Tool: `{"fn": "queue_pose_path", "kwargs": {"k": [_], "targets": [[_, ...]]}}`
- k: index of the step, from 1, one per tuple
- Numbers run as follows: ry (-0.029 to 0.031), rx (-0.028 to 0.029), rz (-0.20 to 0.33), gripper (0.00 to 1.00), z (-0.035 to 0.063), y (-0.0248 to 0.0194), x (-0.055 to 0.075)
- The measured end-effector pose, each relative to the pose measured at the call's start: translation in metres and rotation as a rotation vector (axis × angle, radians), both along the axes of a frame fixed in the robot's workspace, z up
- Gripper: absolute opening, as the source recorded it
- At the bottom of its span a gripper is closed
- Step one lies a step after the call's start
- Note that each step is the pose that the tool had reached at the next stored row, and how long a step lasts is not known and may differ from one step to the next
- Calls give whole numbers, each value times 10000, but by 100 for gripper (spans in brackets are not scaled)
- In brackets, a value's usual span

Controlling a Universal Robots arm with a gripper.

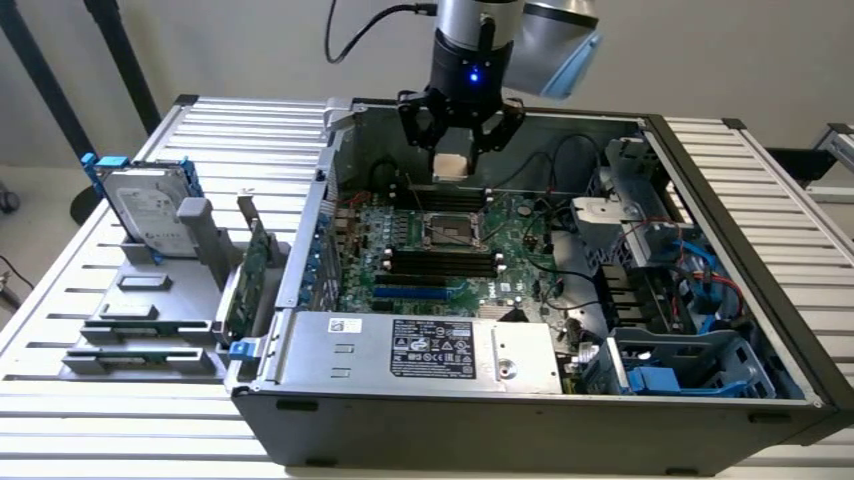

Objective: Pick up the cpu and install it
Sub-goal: 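Pick up the cpu and move it towards the insertion slot, then place the cpu into insertion slot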

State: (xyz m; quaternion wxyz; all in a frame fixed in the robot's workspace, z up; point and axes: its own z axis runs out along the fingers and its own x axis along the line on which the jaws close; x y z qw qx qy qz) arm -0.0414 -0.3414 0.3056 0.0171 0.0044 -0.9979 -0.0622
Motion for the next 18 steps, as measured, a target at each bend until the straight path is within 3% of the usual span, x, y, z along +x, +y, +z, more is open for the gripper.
{"fn": "queue_pose_path", "kwargs": {"k": [10,18], "targets": [[0,-38,-19,55,-179,28,104],[2,-39,-22,55,-190,27,108]]}}
